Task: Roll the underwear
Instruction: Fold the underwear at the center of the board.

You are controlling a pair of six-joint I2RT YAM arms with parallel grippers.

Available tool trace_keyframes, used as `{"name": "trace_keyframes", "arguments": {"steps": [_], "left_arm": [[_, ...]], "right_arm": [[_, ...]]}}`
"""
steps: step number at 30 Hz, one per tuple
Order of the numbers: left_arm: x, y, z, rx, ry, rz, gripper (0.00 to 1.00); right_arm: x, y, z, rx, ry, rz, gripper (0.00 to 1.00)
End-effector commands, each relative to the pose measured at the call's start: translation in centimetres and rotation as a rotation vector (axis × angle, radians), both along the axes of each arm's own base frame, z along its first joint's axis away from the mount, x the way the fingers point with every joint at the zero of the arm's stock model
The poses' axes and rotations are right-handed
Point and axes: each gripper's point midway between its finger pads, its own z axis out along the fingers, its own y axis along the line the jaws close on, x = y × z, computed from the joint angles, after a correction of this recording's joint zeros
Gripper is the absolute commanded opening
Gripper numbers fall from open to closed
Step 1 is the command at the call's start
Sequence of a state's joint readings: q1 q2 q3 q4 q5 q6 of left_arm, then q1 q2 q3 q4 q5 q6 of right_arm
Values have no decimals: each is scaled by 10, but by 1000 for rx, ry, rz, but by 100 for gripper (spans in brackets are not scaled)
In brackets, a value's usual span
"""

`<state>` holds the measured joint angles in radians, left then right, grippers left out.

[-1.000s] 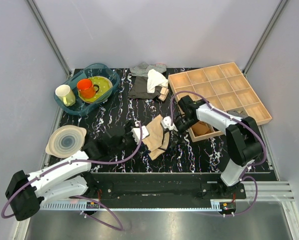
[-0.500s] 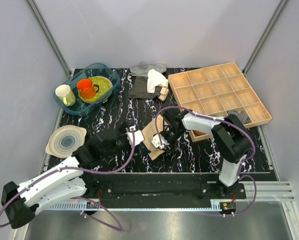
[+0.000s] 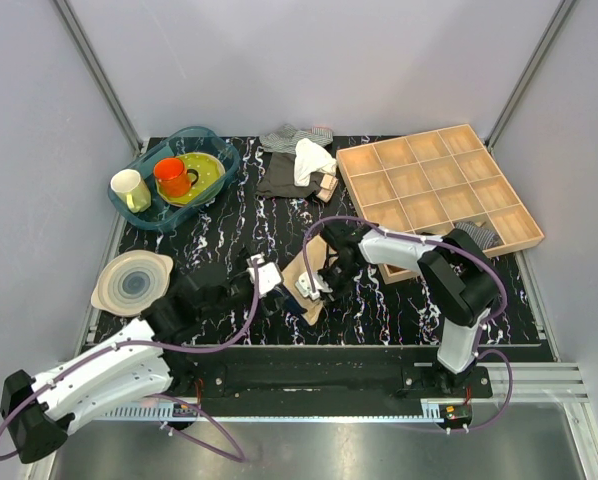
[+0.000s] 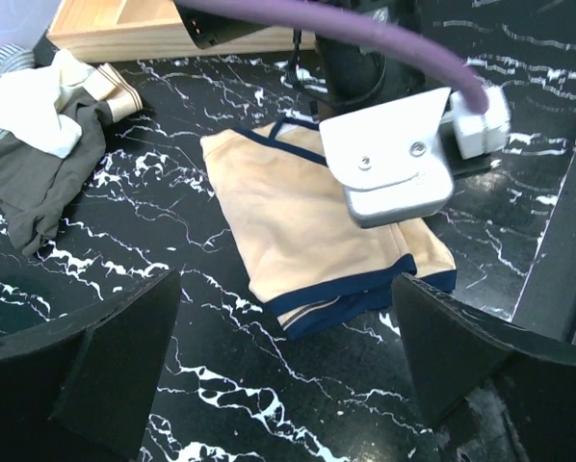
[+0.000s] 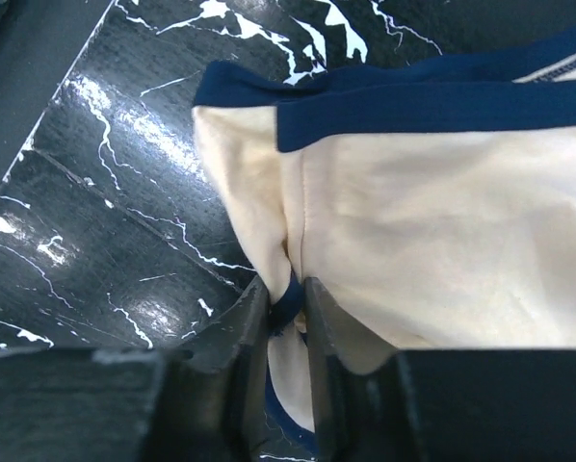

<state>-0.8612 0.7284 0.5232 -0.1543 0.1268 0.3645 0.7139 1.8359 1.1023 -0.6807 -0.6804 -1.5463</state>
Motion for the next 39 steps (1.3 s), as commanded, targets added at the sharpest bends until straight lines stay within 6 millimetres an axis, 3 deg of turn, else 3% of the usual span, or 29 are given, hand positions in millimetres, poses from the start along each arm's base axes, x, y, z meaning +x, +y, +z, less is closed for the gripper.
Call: {"name": "trace_keyframes", "arguments": {"steps": [1,5,9,16,19,20,21,26,34,39], "left_arm": [[2,-2,35,-166,-74,29,99],[-15,-13,30,-160,-36,-84,99],[-35,-31,15,-133,84,-209,91],[-44,-51,-3,-106,190,-225,86],[-41,-51,-8,-121,191,-177,86],[-30,-49,-6,-143,165,-118,88],[-30,-48,-16,-135,181,-101,89],[-19,-56,-30,-139,192,-67,92],[5,-64,-68,-20,201,2,95],[21,-64,-79,13,192,75,94]], "right_arm": [[3,-2,-4,-70,39,-68,20],[1,6,11,-72,113,-101,15],[-9,9,26,-104,225,-108,14],[-12,15,35,-153,351,-118,14],[-10,15,34,-185,398,-129,15],[-9,15,34,-202,423,-134,14],[-9,16,35,-205,445,-133,15],[-2,17,32,-237,517,-149,15],[8,13,33,-245,573,-194,16],[9,12,31,-248,592,-198,16]]}}
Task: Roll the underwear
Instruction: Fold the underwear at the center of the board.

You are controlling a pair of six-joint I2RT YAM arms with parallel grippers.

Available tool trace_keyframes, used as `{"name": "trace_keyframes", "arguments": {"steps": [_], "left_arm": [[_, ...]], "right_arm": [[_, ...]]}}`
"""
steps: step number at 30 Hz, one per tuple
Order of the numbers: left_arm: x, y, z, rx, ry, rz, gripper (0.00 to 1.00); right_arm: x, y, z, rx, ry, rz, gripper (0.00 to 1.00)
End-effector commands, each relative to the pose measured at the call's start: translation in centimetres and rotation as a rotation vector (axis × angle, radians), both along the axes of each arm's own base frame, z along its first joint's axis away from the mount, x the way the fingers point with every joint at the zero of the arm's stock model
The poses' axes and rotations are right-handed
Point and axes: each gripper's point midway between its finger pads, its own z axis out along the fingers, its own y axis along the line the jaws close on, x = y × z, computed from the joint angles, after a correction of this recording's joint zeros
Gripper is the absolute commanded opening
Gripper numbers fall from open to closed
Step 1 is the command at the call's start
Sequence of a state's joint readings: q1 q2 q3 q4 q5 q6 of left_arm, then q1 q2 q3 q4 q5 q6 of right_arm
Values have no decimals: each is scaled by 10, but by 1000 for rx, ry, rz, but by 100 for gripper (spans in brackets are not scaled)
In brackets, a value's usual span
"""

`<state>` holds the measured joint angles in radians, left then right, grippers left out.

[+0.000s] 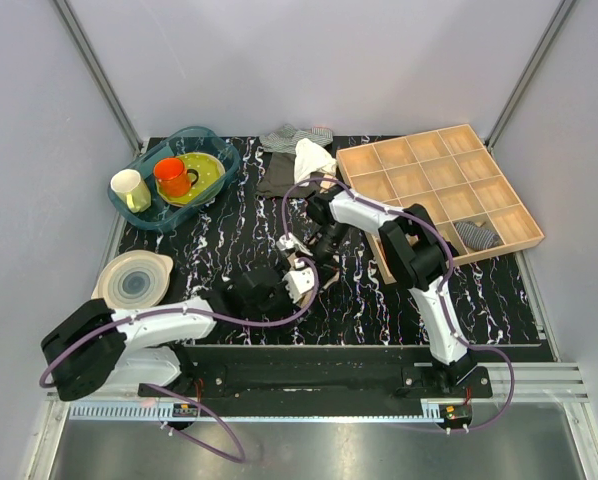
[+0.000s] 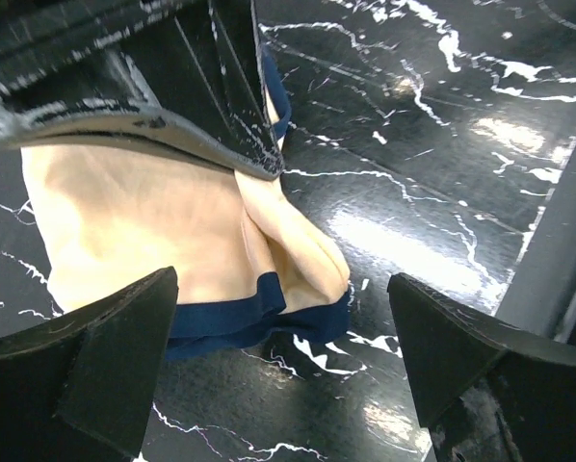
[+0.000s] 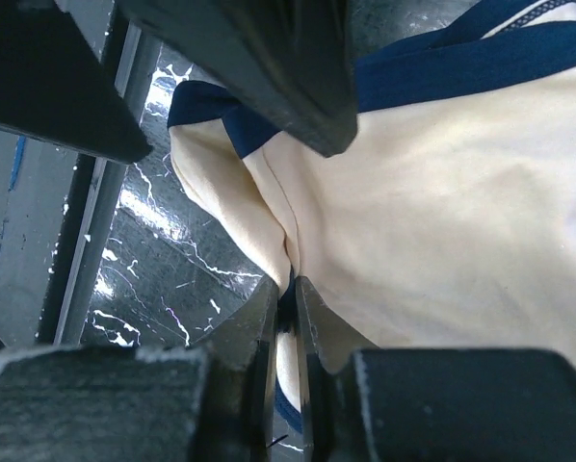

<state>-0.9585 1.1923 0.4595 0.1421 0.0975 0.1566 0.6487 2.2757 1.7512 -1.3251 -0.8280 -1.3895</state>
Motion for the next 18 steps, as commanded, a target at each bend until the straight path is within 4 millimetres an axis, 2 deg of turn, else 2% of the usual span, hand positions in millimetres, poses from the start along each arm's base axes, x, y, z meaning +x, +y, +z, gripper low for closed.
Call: {"name": "trace_keyframes", "arguments": {"steps": [1,4,7,10,11,14,15,18], "left_arm": [[28,-21,30,-86,-107,50,94],[29,-26,24,-71,-89,41,91],[32,-26,15,-38,-66,58,84],[32,-26,6,-3,-35,70,72],[33,-25,4,8,-29,74,65],[34,-24,-6,45,2,91,58],[35,-23,-7,49,8,99,50],[36,-22,-12,64,30,113,42]], "right_arm": [[-8,-4,12,-14,86,-17,16],[-7,-2,13,-14,86,-15,16],[-8,-3,12,-15,91,-16,16],[-9,-4,12,-15,99,-20,16],[-9,-4,12,-14,101,-21,16],[-8,-4,14,-10,105,-26,16],[-8,-5,13,-12,107,-28,16],[-7,-6,13,-11,109,-31,17]]}}
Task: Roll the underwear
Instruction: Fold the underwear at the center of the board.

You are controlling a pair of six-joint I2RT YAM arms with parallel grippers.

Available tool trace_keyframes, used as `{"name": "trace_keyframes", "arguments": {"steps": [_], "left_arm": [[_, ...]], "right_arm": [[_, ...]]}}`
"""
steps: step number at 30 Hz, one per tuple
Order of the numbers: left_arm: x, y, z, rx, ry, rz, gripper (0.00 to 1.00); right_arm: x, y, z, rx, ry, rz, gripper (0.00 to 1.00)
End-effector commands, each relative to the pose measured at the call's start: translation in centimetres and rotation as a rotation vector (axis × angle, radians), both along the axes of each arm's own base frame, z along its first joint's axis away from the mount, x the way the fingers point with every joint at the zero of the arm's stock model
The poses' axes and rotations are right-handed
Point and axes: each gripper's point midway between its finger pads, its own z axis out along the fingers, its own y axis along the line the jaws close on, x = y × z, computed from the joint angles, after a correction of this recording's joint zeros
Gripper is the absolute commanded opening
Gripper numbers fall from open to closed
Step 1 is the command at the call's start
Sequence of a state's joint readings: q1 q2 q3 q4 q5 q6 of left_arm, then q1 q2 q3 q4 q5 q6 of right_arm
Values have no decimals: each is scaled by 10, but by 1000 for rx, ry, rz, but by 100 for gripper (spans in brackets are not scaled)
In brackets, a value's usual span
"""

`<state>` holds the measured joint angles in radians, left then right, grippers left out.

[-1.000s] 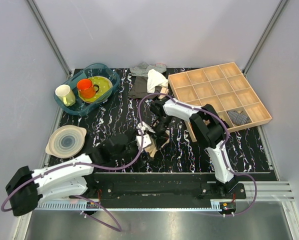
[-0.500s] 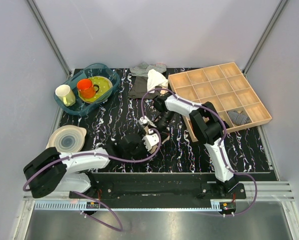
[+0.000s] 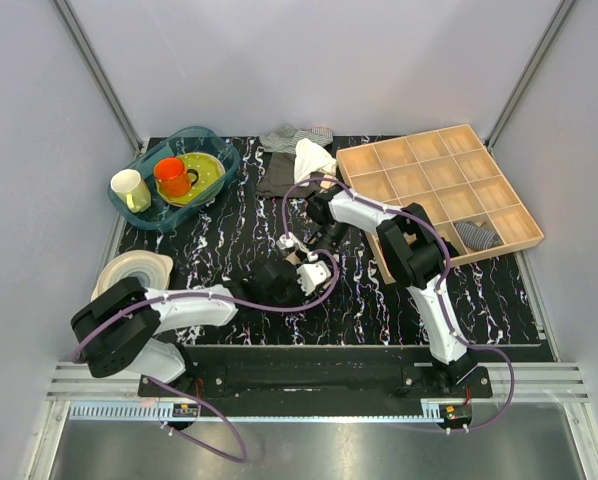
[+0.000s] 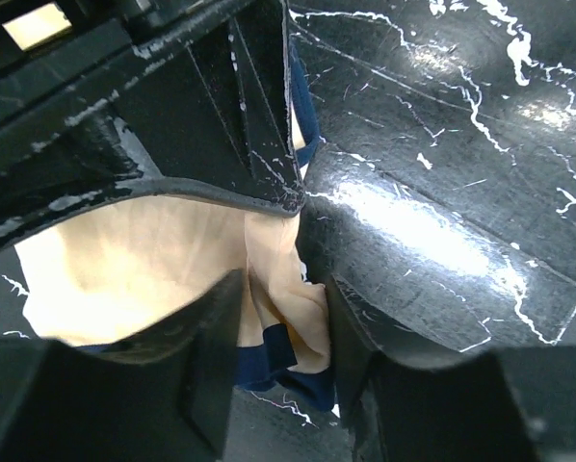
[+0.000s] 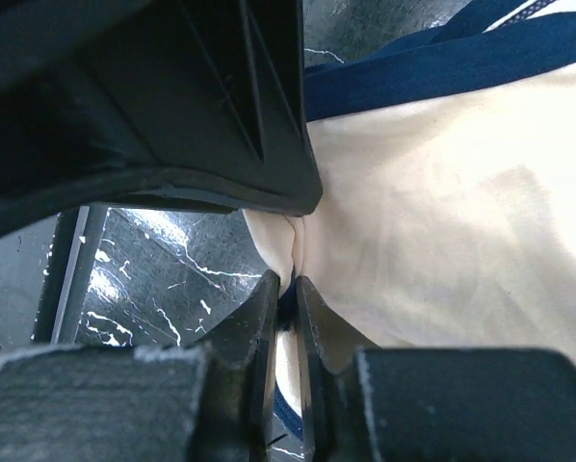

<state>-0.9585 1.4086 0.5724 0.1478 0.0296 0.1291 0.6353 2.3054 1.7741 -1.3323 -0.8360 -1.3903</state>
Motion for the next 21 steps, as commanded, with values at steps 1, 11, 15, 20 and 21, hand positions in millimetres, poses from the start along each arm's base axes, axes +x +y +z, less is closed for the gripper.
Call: {"name": "trace_keyframes", "arguments": {"steps": [1,11,15,20,21], "left_arm": [[13,-8,10,-18,-7,43,39],[9,-5,4,-92,218,54,0],[7,-2,6,-164,367,49,0],[4,-2,8,-245,556,16,0],[8,2,7,-255,585,41,0]], "right_arm": [[-12,-6,19,-8,95,-20,17],[-12,-8,22,7,119,-47,21],[-10,-7,27,23,126,-66,29],[7,-9,45,74,101,-133,38],[12,-10,51,82,83,-150,39]]}}
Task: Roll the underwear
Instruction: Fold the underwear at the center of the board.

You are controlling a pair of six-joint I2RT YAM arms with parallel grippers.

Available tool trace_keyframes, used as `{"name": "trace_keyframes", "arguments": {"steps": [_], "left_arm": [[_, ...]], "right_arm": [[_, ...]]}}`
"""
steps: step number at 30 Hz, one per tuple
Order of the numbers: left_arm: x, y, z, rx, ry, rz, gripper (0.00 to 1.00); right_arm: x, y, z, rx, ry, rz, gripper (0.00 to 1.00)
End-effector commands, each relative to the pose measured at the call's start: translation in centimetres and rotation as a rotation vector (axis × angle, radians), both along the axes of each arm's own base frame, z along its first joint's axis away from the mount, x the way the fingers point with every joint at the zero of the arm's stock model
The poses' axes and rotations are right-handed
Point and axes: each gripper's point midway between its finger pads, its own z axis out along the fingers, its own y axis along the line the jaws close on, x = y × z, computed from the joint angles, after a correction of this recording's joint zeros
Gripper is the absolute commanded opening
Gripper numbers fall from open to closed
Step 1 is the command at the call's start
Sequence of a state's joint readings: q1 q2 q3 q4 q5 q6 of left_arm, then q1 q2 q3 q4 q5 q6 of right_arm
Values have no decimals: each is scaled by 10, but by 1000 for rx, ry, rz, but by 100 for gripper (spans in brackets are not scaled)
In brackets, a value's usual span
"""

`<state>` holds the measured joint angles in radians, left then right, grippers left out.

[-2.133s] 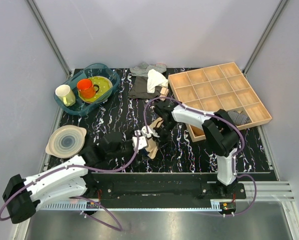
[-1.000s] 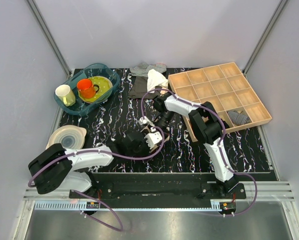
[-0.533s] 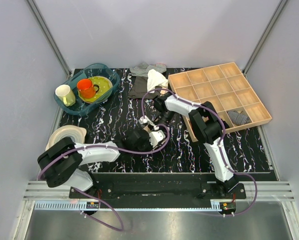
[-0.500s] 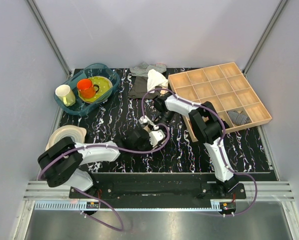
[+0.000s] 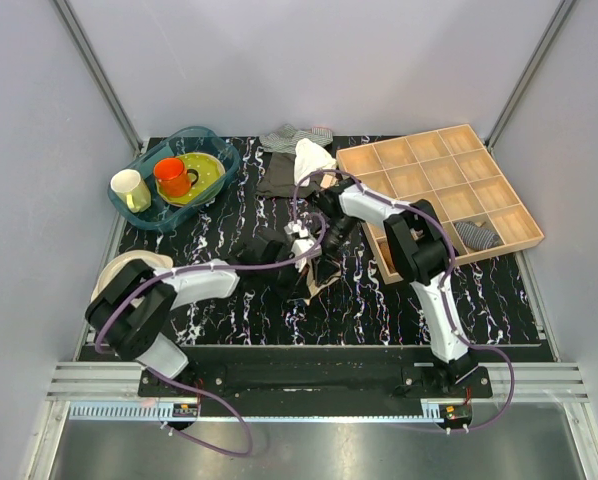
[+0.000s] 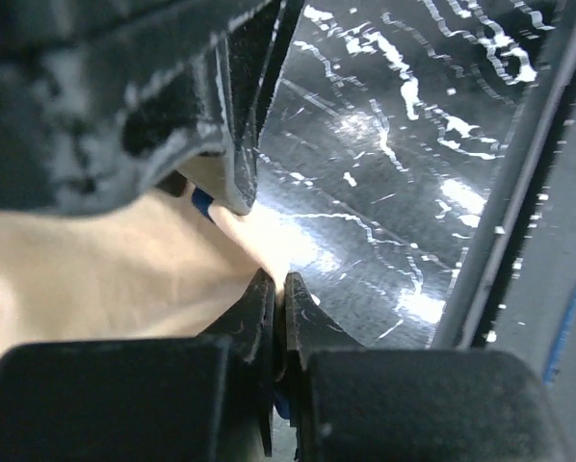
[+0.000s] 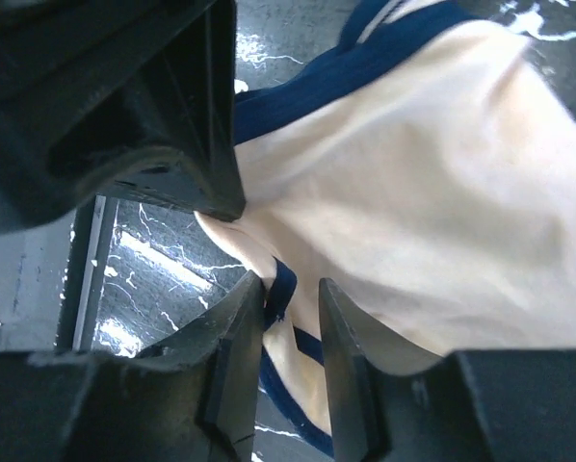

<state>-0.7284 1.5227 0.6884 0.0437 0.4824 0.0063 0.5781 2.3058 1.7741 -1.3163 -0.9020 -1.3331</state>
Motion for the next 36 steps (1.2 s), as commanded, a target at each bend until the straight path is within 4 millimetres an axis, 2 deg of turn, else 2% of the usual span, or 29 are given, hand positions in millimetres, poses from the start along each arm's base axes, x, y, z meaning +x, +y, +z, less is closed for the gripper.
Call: {"name": "trace_keyframes", "arguments": {"steps": [1,7,11,18,22,24,25,28,32,36], "left_arm": [[3,5,2,-87,252,52,0],[10,18,-8,-109,376,107,0],[17,27,-21,-101,446,171,0],[24,37,-31,-95,510,248,0],[26,39,-31,-99,534,278,0],[31,38,-29,-117,531,286,0],[30,39,-31,-118,545,289,0],[31,40,-32,-125,568,298,0],[34,39,-23,-143,541,284,0],[37,37,-6,-166,484,253,3]], "right_arm": [[3,-7,46,59,11,-52,42],[33,-26,61,82,-70,-146,49],[33,-31,63,90,-99,-142,50],[22,-31,86,226,-219,-65,48],[12,-23,85,311,-328,14,47],[-4,-18,77,320,-370,62,50],[5,-12,71,320,-456,84,53],[-4,5,60,326,-571,157,55],[2,20,68,344,-580,120,56],[7,21,61,311,-572,99,61]]}}
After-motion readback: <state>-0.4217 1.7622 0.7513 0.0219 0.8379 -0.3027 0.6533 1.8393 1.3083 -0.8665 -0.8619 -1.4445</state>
